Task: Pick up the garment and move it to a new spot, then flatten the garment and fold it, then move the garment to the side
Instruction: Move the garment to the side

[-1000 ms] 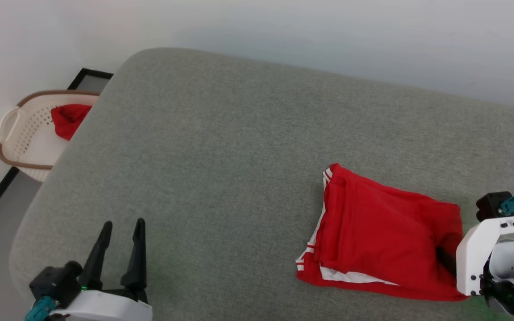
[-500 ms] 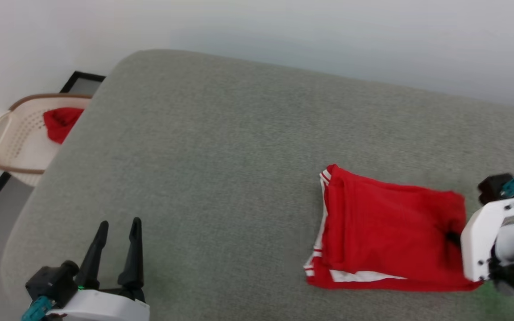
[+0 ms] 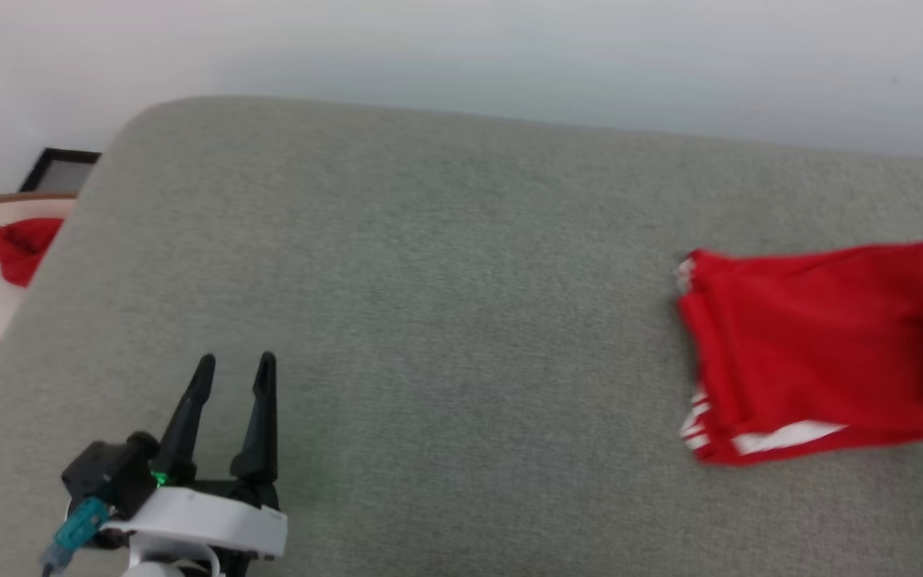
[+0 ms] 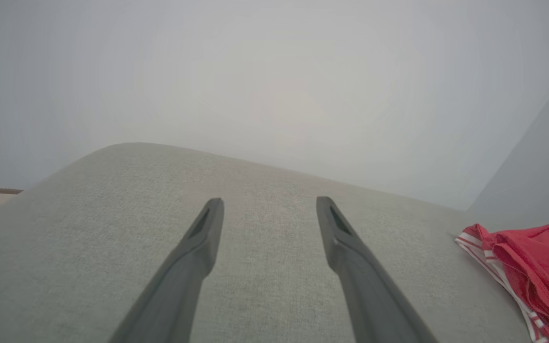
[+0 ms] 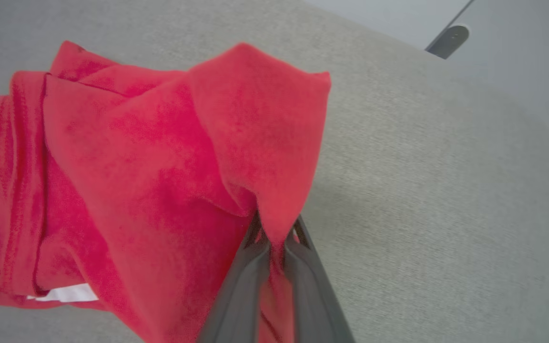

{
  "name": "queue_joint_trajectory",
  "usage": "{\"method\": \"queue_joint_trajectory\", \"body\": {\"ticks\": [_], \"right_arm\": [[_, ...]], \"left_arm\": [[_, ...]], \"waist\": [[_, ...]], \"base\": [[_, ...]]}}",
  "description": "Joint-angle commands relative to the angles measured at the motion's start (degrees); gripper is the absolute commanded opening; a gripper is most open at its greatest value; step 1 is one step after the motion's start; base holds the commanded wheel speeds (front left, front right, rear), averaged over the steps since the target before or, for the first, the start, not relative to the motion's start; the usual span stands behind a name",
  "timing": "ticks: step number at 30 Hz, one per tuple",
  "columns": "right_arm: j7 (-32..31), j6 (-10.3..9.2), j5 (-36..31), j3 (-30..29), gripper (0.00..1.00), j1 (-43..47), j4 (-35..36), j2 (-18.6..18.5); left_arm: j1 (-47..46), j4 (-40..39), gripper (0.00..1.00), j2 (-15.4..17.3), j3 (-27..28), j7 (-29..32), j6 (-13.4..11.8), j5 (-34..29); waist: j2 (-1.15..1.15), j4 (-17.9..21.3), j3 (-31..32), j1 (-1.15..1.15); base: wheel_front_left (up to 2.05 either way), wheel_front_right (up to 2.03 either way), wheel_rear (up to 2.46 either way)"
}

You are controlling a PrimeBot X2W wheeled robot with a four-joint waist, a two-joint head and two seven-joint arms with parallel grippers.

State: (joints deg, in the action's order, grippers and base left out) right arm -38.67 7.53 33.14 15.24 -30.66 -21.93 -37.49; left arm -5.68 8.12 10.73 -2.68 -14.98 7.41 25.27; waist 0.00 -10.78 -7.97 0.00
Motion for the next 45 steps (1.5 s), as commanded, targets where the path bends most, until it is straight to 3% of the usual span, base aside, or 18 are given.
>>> {"method": "queue_joint_trajectory", "body": {"ticks": [1, 12, 27, 38, 45], "right_arm": [[0.89, -0.08, 0.24, 0.11, 0.00, -1.27, -0.38, -1.23], [6.70, -0.09, 0.90, 2.46, 0.00, -9.42, -5.81, -12.33], [13.17, -0.09, -2.37, 7.49, 0.00, -18.54, -10.62, -22.93], [16.11, -0.09, -9.85, 9.25, 0.00, -23.42, -15.95, -25.75], [16.81, -0.09, -13.08, 7.41, 0.00, -25.03, -19.30, -23.77]], "left_arm": [[-0.88, -0.19, 1.00, -0.03, -0.16, -0.21, 0.10, -0.29], [-5.81, -1.37, 1.00, 0.09, -2.30, -0.21, 0.10, -0.71], [-11.70, -2.58, 1.00, 0.46, -4.72, -0.21, 0.10, -1.20], [-13.94, -3.17, 1.00, 0.84, -5.20, -0.21, 0.10, -1.36], [-14.76, -3.23, 1.00, 1.18, -5.67, -0.21, 0.10, -1.35]], "waist": [[0.00, 1.82, -1.83, 0.00], [0.00, 4.79, -8.31, 0.00], [0.00, 5.50, -16.77, 0.00], [0.00, 6.45, -20.88, 0.00], [0.00, 7.01, -22.31, 0.00]], "base": [[0.00, 0.00, 0.00], [0.00, 0.00, 0.00], [0.00, 0.00, 0.00], [0.00, 0.00, 0.00], [0.00, 0.00, 0.00]]}}
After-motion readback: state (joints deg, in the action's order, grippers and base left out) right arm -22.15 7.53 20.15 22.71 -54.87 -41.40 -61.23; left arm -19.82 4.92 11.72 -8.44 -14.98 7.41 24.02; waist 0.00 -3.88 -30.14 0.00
